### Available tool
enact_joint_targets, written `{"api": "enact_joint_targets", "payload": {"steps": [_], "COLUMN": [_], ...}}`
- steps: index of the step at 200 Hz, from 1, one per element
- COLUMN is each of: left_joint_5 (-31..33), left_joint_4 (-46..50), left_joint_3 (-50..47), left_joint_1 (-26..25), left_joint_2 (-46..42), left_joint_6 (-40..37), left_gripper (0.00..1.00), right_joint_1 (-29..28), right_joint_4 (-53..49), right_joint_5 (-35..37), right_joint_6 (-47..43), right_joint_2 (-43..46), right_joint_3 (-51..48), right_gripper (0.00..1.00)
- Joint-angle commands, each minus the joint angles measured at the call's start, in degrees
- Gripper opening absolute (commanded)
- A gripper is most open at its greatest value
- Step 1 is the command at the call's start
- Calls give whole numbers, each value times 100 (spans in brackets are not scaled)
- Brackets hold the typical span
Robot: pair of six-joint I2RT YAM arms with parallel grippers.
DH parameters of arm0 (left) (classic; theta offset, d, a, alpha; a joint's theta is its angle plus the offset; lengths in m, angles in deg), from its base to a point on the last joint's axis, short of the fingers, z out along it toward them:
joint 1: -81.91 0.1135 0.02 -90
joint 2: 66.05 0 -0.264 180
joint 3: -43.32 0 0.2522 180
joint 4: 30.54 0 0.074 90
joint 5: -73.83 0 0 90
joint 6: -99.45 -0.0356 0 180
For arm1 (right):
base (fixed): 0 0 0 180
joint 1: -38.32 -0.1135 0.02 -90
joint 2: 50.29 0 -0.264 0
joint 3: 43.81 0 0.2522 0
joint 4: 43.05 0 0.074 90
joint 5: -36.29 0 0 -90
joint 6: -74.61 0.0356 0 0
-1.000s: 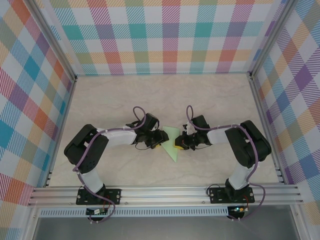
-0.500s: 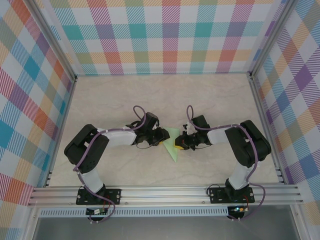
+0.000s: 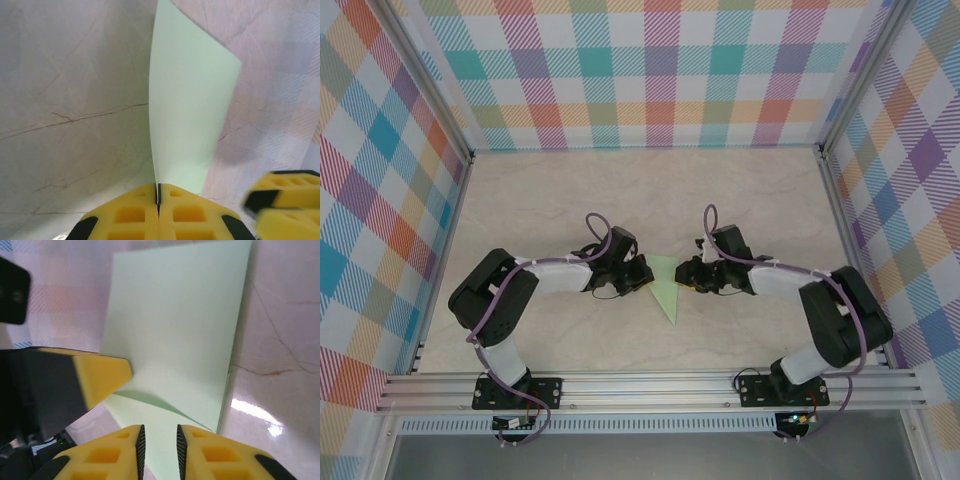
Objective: Fold a paper plane with a square sheet of paper (pick it up from the middle)
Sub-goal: Fold the wing for the fifth time at the center of the table.
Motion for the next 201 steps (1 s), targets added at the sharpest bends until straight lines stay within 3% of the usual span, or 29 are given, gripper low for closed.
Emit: {"api": "enact_joint_targets", "payload": {"steps": [1, 22, 47, 77, 121, 172, 201], "left_joint_5": [101, 125, 145, 156, 139, 123, 126], "left_joint_4": [-112, -88, -94, -77, -8, 105, 152], "left_joint_3": [-63, -43, -32, -32, 39, 120, 131], "left_joint_1": [-85, -119, -142, -151, -152, -149, -150], "left_joint_2": [-179, -188, -171, -171, -155, -128, -139], "left_joint_6": [98, 133, 177, 187, 186, 152, 160], "left_gripper": [1, 1, 0, 0, 0, 0, 0], "right_joint_1": [-314, -1044, -1948, -2643, -3528, -3913, -3972], "right_joint_4": [-729, -1104, -978, -621, -1134, -1435, -1722], "right_joint_5": [1023, 2155, 3197, 3869, 4935, 5554, 6008], "right_joint_6": [-485, -796, -1098, -1548, -1799, -1860, -1745], "right_joint_2": [554, 934, 995, 964, 731, 142, -199], "right_joint_3": [-89, -96, -166, -328, -35, 407, 676], "right_gripper": [30, 36, 34, 41, 43, 45, 39]}}
